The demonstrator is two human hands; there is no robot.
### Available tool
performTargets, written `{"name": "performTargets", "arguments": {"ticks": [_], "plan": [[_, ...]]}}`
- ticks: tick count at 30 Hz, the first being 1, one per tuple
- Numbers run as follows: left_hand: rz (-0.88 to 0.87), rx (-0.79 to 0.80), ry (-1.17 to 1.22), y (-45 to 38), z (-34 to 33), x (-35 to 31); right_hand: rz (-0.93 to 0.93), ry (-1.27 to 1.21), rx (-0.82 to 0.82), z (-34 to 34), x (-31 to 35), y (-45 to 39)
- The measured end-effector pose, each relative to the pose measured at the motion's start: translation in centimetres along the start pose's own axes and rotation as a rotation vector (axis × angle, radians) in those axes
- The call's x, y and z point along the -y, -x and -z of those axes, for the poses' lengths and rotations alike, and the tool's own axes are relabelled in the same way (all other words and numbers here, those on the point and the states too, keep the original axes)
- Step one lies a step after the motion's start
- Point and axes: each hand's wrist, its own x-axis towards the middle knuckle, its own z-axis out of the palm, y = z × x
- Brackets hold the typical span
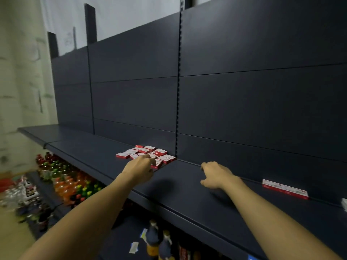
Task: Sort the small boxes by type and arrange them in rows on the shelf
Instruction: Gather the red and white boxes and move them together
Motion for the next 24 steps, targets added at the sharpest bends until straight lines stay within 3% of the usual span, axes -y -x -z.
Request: {"name": "performTargets", "arguments": {"ticks": [13, 24], "plan": [[0.034, 0.038, -0.034, 2.2, 1.3, 14.5, -0.015, -0.035, -0.041, -0.6, 13.2, -4.9], [0.031, 0.038, 0.042, 1.1, -0.5, 21.1, -0.119, -0.052, -0.038, -1.7, 18.7, -7.7]]}}
